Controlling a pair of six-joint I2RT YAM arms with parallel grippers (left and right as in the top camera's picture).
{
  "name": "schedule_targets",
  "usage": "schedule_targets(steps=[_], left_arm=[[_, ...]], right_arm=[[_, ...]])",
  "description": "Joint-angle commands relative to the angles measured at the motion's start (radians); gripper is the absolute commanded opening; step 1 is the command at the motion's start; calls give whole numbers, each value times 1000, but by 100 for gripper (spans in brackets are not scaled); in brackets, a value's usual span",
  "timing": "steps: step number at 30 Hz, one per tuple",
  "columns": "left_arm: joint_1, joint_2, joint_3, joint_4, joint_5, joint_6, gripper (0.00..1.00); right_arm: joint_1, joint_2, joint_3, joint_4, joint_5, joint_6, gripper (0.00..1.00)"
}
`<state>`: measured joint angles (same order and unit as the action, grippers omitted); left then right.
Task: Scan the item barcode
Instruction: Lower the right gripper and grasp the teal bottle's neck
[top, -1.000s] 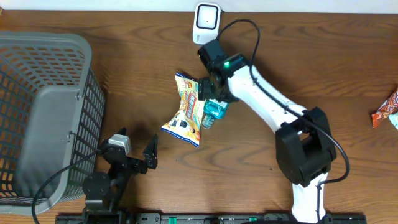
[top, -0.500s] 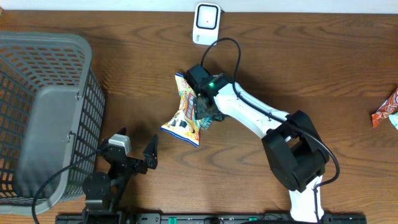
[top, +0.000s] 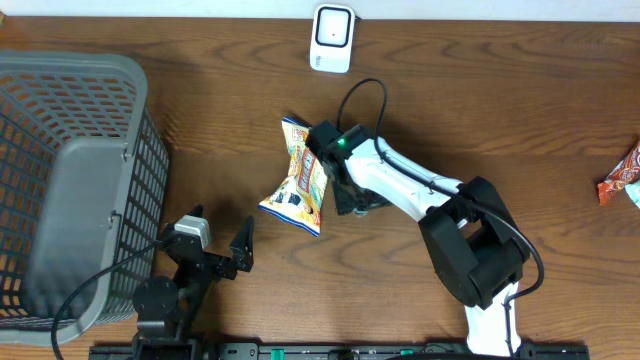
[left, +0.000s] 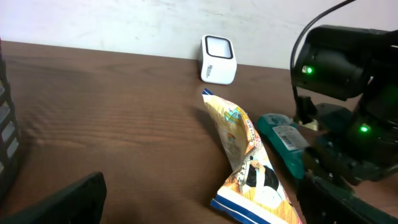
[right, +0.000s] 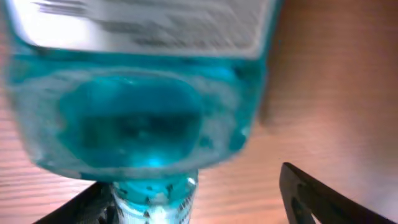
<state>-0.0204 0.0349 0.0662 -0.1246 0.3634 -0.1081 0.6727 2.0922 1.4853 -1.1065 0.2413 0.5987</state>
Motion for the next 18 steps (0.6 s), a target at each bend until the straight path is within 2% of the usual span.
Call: schedule_targets(steps=[1,4,6,10,18], left_arm=[[3,-3,-19,-23,2,-5,98],[3,-3,-19,-23,2,-5,98],[3,-3,-19,-23,2,-5,98],[3,-3,-19,-23,2,-5,98],[3,-3,-19,-23,2,-5,98]], right_arm=[[-16,-2,-3,-36,68,6,86],[-32,-37,20,-84,-1,1,96],[-61,-98,35,-62,-151,-83,99],[-142,-203,35,35,-457,-276,99],[-269,-148,-22,122,-587,-305,99]])
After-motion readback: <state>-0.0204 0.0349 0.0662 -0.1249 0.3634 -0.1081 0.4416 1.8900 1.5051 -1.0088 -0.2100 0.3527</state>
